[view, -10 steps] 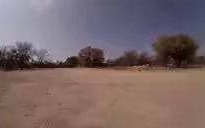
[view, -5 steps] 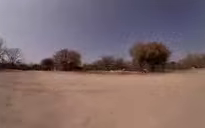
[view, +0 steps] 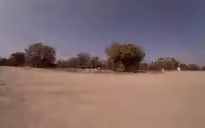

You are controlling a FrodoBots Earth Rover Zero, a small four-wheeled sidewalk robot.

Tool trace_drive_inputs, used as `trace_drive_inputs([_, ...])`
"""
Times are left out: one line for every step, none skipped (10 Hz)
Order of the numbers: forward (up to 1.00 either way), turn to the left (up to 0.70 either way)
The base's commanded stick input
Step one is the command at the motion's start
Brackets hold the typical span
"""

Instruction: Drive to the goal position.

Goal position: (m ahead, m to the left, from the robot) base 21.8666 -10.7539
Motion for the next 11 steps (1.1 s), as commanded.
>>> trace_drive_inputs([1.0,-0.4])
trace_drive_inputs([1.0,-0.4])
trace_drive_inputs([1.0,-0.4])
trace_drive_inputs([1.0,-0.39])
trace_drive_inputs([1.0,-0.35])
trace_drive_inputs([1.0,-0.28])
trace_drive_inputs([1.0,-0.28])
trace_drive_inputs([1.0,-0.24])
trace_drive_inputs([1.0,-0.13])
trace_drive_inputs([1.0,-0.01])
trace_drive_inputs([1.0,0.0])
